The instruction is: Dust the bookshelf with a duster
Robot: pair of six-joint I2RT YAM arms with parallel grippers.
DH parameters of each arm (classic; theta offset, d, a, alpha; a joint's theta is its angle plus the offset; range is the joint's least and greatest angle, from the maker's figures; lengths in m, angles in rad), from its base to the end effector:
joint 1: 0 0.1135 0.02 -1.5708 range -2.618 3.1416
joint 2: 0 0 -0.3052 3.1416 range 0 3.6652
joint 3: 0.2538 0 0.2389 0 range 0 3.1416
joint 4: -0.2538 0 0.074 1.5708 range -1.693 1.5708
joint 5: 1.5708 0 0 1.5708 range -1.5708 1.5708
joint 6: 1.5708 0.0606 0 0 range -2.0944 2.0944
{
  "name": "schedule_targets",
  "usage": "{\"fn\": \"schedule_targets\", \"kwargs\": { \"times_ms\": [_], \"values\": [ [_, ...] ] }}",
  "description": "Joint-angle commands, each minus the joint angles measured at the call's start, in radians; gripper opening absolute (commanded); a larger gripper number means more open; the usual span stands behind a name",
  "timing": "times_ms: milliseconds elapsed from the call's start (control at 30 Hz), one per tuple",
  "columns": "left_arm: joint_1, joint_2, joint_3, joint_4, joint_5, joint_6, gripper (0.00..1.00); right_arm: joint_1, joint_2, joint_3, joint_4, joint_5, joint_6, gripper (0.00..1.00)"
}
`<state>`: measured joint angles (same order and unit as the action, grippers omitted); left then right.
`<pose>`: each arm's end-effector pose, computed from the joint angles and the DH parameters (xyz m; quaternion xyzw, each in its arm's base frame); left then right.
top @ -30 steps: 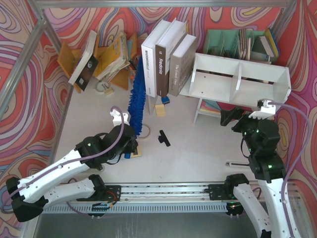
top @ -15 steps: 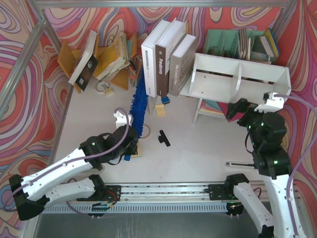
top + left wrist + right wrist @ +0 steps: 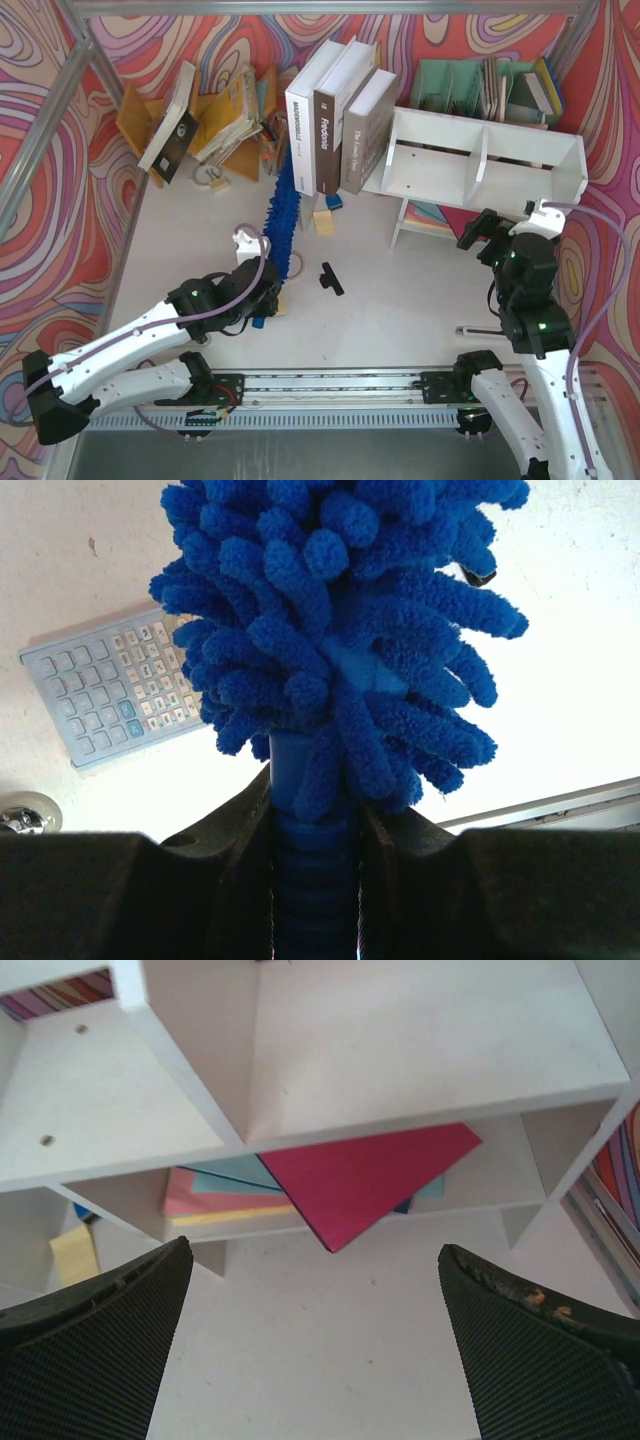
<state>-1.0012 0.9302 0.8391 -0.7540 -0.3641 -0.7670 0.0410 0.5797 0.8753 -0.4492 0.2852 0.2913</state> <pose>0.1045 -0.1231 0.2992 0.0436 0.9207 -0.1626 0.3522 0.0996 -0.0130 0.3852 0.1856 0.7341 0.0001 0.6531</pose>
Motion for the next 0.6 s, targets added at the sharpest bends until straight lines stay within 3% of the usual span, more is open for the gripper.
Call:
{"fn": "schedule_targets", "kwargs": {
  "times_ms": [0, 200, 567],
  "values": [
    [0.003, -0.023, 0.022, 0.04, -0.016, 0.006, 0.0, 0.002, -0.034, -0.045, 0.038, 0.07, 0.031, 0.99],
    [0.003, -0.035, 0.073, 0.033, -0.021, 0.031, 0.0, 0.001, -0.071, -0.05, 0.044, 0.073, 0.03, 0.99],
    [0.002, 0.01, -0.078, 0.109, 0.035, -0.061, 0.0, 0.001, -0.066, -0.052, 0.041, 0.059, 0.038, 0.99]
  ]
}}
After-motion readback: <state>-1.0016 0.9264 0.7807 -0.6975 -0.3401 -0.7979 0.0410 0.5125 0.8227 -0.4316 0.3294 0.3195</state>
